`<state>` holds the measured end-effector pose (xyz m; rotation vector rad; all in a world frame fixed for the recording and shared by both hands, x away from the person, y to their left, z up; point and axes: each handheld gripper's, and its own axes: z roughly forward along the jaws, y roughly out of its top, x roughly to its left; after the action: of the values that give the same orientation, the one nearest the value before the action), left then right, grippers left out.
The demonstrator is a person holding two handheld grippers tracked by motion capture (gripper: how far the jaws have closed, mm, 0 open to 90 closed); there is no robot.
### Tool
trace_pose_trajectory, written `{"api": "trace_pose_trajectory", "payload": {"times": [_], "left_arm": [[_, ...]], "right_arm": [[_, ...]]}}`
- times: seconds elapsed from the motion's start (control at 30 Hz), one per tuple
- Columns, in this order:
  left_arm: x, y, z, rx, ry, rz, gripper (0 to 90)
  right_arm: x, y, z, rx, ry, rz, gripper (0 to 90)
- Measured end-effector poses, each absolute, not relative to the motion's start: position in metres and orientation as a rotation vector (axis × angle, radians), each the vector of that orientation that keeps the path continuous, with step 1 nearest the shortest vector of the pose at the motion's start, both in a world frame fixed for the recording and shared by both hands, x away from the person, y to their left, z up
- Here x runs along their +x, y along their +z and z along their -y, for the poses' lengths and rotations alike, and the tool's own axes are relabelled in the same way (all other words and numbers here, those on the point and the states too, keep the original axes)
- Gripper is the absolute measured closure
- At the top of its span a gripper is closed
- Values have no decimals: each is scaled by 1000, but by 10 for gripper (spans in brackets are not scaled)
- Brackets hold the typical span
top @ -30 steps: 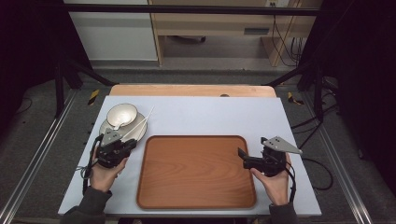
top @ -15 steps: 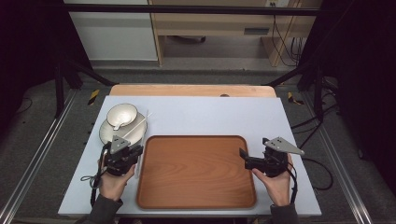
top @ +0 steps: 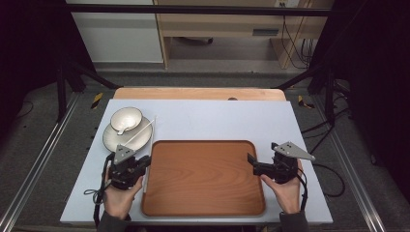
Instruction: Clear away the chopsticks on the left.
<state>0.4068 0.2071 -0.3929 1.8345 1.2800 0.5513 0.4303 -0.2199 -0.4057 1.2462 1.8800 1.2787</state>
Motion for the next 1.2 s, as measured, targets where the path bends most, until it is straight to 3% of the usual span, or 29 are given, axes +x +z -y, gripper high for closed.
{"api": "trace_pose_trajectory", "payload": {"times": [0.27,0.6,1.2], "left_arm": [[396,-417,-192,1853,490,-1359,845],[414,-448,-188,1872,452,-1468,845],[417,-470,-182,1904,538,-1533,841]], "right_arm": [[431,-407,219,1252,1282,-1892,56],[433,-411,216,1251,1266,-1912,55],[434,-412,216,1250,1261,-1914,55]]}}
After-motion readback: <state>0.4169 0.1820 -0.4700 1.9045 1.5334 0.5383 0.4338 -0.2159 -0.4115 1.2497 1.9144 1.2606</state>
